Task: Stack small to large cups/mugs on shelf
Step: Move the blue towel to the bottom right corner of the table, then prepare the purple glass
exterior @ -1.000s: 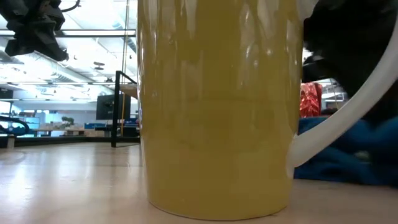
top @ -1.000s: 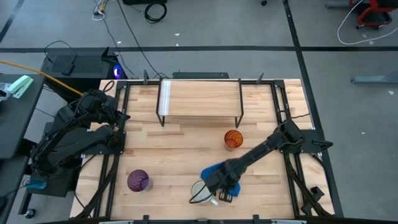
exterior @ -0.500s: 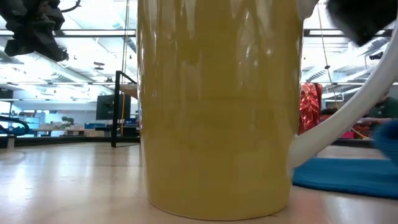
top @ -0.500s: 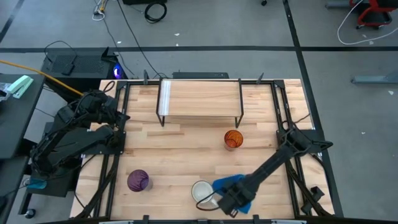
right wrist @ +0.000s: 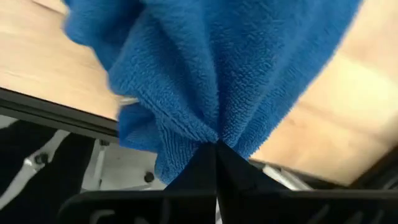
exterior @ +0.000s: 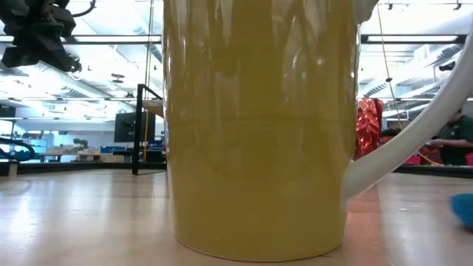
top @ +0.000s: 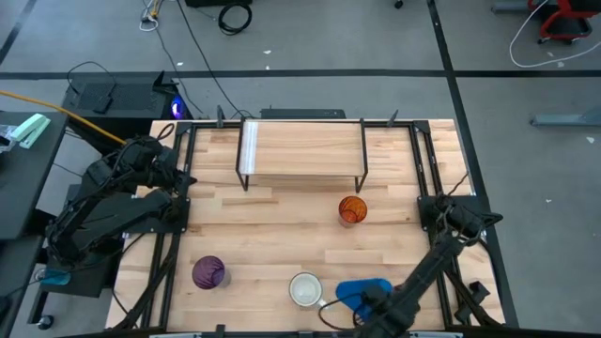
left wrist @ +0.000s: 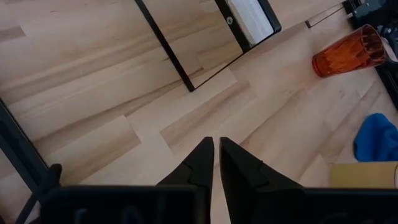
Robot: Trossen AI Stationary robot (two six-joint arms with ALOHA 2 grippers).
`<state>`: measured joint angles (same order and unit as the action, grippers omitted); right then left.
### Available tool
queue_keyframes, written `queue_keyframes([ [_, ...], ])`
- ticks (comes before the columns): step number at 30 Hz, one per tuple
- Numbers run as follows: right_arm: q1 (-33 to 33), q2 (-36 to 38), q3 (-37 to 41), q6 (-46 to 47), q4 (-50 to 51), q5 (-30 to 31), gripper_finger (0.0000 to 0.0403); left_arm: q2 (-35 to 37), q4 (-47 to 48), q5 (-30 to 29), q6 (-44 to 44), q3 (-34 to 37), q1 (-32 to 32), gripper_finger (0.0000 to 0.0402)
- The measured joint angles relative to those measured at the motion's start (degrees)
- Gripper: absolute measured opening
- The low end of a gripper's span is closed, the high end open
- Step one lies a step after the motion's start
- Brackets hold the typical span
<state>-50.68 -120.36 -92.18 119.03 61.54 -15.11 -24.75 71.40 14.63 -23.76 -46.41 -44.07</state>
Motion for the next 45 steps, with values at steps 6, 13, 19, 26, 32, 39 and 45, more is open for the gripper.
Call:
queue_keyframes([
  [6,-2.05,0.0,0.0,6.55,-0.77,1.96,0.0004,0.0,-0.02,0.0,-1.1,0.0,0.0,0.0029],
  [13,-2.09,0.09,0.02,7.94,0.5,6.01,0.0028,0.01,-0.02,0.0,-2.24,0.0,0.0,0.004],
  [19,-1.92,1.27,0.04,8.39,4.19,6.95,0.0048,0.02,0.0,0.02,-2.06,0.0,0.0,0.0037],
  [26,-1.57,3.89,0.04,8.05,6.1,7.21,0.0084,0.02,0.5,0.02,-0.65,-0.02,0.0,0.0043],
  [32,-0.75,8.37,0.04,8.09,9.19,6.62,0.0113,0.0,0.46,0.03,0.9,0.0,0.01,0.004],
  [39,3.51,19.79,0.04,5.94,17.82,18.11,0.0117,0.0,-3.07,7.49,1.92,0.0,0.0,0.0046],
  [45,9.88,28.24,0.04,-6.92,25.34,28.45,0.0111,0.0,-13.46,21.59,-1.61,-0.02,0.02,0.0045],
])
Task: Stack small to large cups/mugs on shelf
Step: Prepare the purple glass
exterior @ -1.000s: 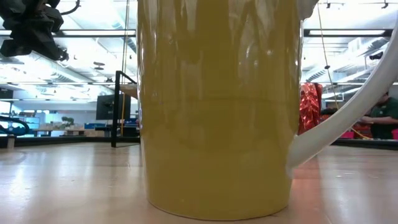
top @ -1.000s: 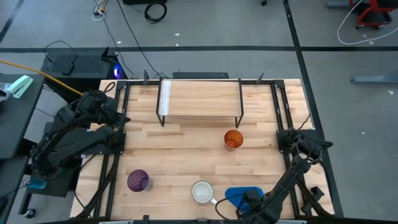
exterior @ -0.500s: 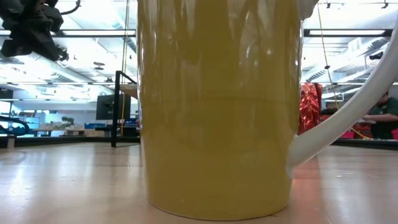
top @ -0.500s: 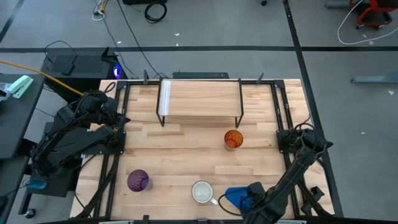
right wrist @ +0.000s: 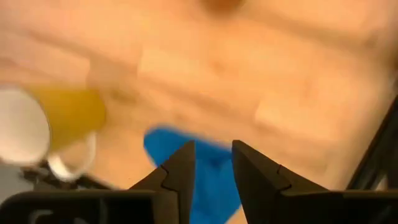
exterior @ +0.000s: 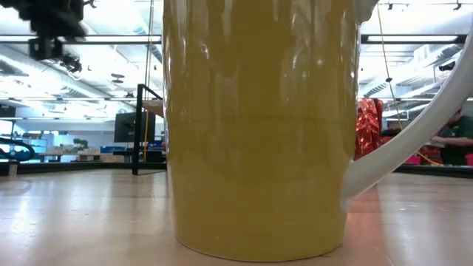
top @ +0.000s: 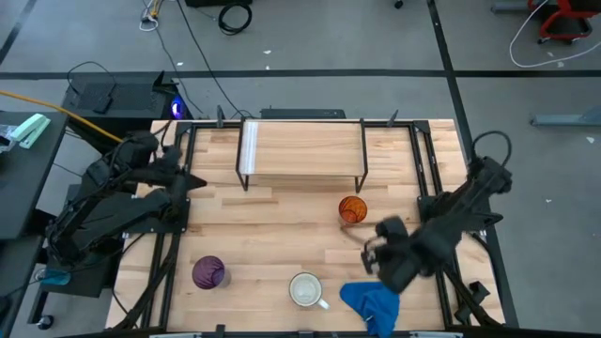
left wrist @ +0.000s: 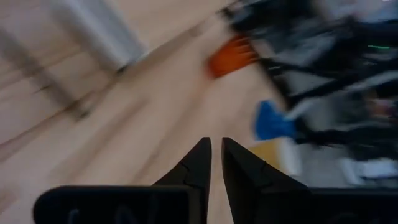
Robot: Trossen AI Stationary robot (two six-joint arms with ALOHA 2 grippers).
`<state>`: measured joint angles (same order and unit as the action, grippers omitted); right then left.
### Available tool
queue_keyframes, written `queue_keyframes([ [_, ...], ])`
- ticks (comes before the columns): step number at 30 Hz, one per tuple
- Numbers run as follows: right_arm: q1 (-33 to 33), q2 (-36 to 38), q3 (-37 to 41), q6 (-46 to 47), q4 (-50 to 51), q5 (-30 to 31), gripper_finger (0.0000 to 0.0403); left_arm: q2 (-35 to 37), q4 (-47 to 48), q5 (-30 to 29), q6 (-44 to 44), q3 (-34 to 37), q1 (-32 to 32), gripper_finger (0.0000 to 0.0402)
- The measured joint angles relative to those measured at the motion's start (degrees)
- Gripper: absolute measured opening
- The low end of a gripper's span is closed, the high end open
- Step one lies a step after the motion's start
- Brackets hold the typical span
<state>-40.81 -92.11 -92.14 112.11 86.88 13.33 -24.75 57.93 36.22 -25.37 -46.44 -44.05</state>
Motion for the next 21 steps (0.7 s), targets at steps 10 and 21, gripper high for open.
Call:
queue_keyframes([
  [10,9.8,7.69,-0.02,-24.07,2.41,12.93,0.011,0.0,-24.99,8.82,-16.58,-9.77,1.28,0.003],
  [21,10.84,11.05,-0.02,-35.69,2.44,17.53,0.011,0.04,-2.84,-3.58,-17.68,-31.36,-1.8,0.001],
])
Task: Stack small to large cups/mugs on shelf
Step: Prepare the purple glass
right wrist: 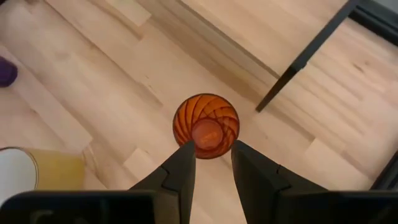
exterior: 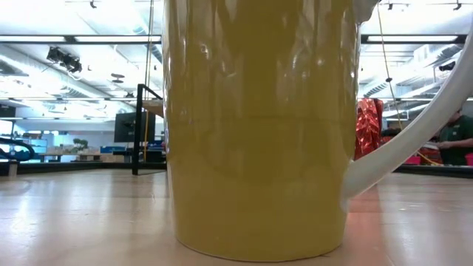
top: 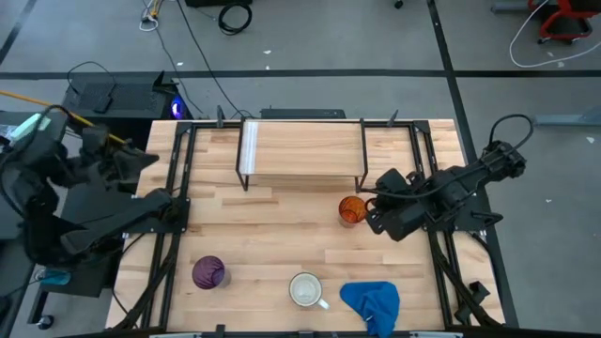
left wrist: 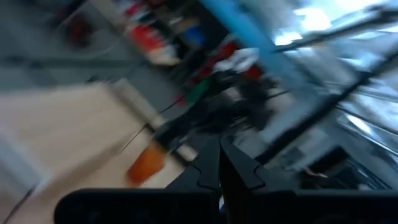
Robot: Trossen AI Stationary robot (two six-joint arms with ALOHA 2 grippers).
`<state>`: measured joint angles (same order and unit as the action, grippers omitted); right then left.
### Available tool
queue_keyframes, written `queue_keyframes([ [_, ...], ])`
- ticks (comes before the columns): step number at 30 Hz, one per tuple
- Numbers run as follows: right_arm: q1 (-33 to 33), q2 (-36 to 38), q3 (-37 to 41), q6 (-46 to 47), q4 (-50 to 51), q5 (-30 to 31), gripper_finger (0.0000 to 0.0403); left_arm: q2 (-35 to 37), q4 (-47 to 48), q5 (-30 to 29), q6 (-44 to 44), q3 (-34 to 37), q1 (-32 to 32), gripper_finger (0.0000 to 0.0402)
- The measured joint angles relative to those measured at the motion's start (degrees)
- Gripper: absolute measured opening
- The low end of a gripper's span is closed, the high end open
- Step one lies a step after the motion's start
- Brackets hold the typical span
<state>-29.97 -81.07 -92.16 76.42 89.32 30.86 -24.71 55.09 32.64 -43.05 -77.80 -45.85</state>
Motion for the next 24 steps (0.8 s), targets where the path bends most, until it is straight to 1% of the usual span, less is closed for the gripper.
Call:
queue_keyframes([
  [3,-0.84,0.39,0.0,-0.8,-0.03,0.93,0.011,0.0,13.61,-0.24,0.24,-2.6,-4.58,0.0011],
  [5,-1.04,0.51,0.0,-1.54,0.0,1.08,0.011,0.0,20.92,-0.05,1.3,-3.75,-8.32,0.0011],
  [9,-1.06,0.49,0.0,-2.97,-0.04,1.06,0.011,-0.02,33.52,3.61,5.46,-6.33,-15.81,0.0012],
  [10,-1.06,0.49,0.0,-3.1,-0.04,1.06,0.011,-0.01,35.31,4.75,6.94,-7.04,-17.86,0.0011],
  [12,-1.04,0.49,0.0,-3.21,-0.06,1.06,0.011,0.61,34.54,7.99,8.56,-7.85,-21.92,0.001],
  [15,-1.06,0.49,0.0,-4.02,-0.11,1.06,0.011,0.99,34.68,11.05,10.13,-10.73,-27.0,0.001],
  [19,-1.08,0.49,0.0,-4.67,-0.2,1.06,0.011,0.83,34.88,13.76,11.9,-14.31,-31.63,0.001],
  [24,-1.01,0.49,0.0,-6.91,-0.28,1.06,0.011,0.68,33.53,18.32,16.98,-18.4,-36.5,0.0011],
])
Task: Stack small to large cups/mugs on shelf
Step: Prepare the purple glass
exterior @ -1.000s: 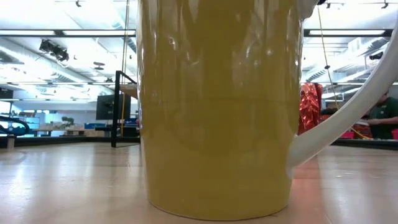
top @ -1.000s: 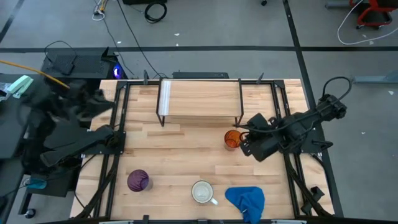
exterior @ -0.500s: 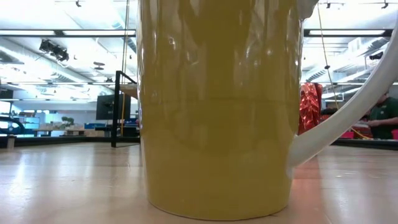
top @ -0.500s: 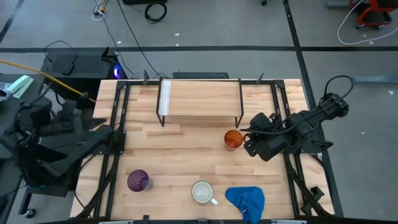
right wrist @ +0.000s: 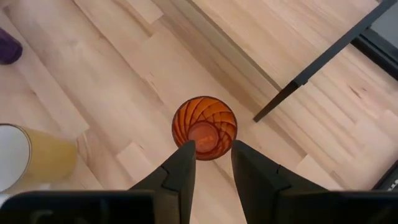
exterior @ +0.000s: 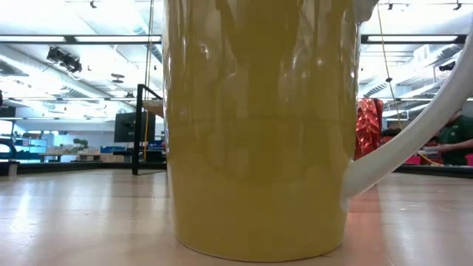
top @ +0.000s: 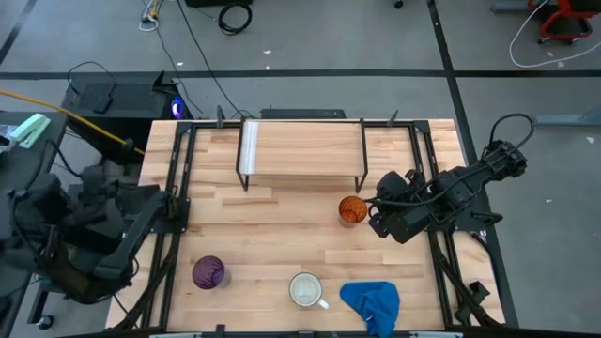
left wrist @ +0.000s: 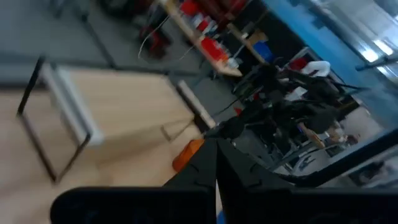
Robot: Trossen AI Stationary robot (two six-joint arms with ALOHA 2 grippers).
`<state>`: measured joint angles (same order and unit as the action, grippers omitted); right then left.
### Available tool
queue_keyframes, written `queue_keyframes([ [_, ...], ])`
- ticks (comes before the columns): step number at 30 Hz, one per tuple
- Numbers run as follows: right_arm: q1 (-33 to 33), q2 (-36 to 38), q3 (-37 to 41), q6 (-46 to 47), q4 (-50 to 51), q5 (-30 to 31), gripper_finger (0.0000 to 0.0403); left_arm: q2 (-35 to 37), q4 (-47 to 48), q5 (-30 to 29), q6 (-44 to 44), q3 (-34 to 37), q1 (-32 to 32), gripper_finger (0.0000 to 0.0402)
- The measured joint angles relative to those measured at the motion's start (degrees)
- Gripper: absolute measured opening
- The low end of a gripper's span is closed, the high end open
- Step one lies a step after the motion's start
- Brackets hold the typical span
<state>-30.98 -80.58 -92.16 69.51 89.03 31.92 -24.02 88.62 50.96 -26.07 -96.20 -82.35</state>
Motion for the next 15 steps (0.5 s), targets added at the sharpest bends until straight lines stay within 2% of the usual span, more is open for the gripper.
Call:
queue_keyframes([
  [4,0.6,-0.02,0.0,-1.08,-0.47,0.17,0.011,-0.2,-10.72,2.5,0.55,-3.07,-2.5,0.0017],
  [9,0.45,-0.04,0.0,-2.57,-2.15,0.2,0.011,-0.2,-37.54,2.04,-8.04,-5.38,-3.72,0.0016],
  [12,0.37,-0.04,0.0,-2.75,-3.26,0.2,0.011,-0.2,-55.07,-3.79,-12.7,-5.62,-3.76,0.001],
  [15,-0.33,-0.04,0.0,-2.82,-4.21,0.2,0.011,-0.2,-62.74,-13.8,-11.05,-5.66,-3.7,0.0009],
])
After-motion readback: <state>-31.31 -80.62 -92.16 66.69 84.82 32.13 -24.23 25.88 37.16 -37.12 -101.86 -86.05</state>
